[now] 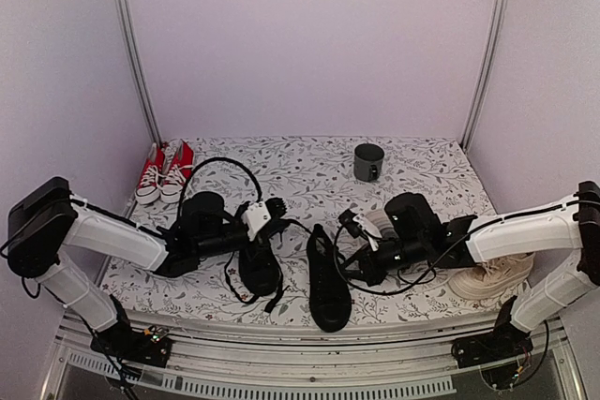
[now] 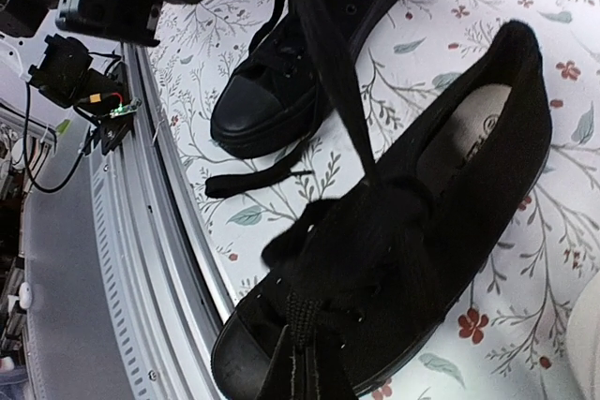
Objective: Tie the shoes
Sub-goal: Pull the crossed shoelace from the shoe.
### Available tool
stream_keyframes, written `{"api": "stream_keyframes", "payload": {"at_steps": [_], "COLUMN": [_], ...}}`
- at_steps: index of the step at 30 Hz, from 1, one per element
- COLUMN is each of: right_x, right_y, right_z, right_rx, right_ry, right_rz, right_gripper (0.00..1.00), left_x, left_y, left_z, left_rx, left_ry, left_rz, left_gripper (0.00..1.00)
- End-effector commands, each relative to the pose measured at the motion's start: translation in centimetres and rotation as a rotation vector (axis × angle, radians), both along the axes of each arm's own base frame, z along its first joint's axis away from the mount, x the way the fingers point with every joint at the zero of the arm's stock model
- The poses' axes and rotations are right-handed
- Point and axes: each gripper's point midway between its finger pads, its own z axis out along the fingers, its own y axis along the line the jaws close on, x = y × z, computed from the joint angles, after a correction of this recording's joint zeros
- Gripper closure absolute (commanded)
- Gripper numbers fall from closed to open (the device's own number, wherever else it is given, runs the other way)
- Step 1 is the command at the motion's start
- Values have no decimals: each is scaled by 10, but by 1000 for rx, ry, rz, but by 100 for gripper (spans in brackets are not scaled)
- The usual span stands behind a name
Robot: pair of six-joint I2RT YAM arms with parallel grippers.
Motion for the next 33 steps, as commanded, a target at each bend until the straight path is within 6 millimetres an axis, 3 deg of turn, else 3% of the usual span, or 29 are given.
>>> {"api": "stream_keyframes", "payload": {"at_steps": [1,8,15,25,33], "right_x": [-15,28,39,37,33], "right_y": [-20,-92,-145,-203,-223], "right_z": [-7,-19,-36,-54,-67], "right_rx": [-5,59,75,165,184], "right_ry": [134,245,304,388,458], "right_rz": [-20,-378,-677,-988,-1080], "right_gripper": [99,99,99,99,99], "left_x": [21,20,21,37,48], "left_y": [36,75,111,143,158], "left_z": [6,17,2,-13,-19], "left_rx": [-66,-183,-186,-225,-229], "left_ry": [69,180,253,310,320], "left_rz": [237,425,592,706,747], "left_gripper": [100,100,100,100,100]}}
